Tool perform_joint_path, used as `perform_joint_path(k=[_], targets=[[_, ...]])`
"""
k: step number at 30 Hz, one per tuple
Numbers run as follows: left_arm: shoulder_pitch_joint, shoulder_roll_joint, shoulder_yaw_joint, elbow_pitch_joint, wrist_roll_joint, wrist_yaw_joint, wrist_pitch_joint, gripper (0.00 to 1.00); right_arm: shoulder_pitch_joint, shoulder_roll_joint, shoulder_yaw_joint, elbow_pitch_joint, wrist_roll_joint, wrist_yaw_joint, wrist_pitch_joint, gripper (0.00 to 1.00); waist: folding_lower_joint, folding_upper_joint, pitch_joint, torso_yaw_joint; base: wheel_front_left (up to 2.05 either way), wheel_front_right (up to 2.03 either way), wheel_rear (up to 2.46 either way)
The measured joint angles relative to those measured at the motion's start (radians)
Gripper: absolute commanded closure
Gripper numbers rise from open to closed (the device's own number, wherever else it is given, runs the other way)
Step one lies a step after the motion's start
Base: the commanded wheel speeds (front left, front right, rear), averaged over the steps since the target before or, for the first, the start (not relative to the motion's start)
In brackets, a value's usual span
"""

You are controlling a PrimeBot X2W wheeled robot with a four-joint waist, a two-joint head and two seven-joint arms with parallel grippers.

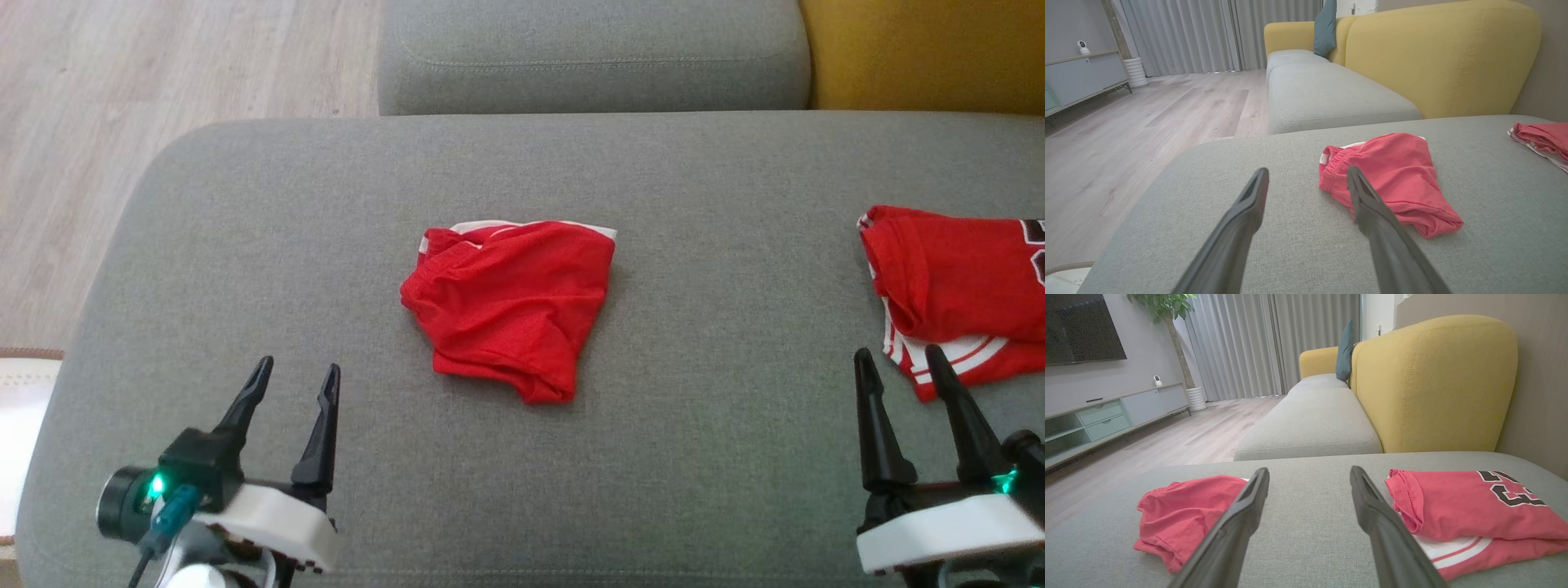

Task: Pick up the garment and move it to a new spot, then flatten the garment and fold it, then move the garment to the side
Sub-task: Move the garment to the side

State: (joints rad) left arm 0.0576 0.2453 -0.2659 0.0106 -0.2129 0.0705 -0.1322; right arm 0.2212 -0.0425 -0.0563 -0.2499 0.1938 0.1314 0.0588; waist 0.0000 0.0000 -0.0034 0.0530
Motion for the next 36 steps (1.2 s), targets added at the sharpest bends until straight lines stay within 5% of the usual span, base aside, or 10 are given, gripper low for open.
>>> perform_joint_path(k=[22,36], targets=[[-0.064,0.001,-0.014,-0.027,-0.009,0.000,-0.039,0.00,-0.018,0.001,-0.015,0.044,0.007,0.000,0.001,0.00,0.0000,0.0000,0.077,0.033,0.00,0.00,0.00],[-0.236,-0.051,-0.024,-0.018,-0.013,-0.031,-0.112,0.00,-0.399,-0.003,0.138,0.490,0.071,0.000,-0.052,0.00,0.0002,0.0000,0.244,0.160,0.00,0.00,0.00]])
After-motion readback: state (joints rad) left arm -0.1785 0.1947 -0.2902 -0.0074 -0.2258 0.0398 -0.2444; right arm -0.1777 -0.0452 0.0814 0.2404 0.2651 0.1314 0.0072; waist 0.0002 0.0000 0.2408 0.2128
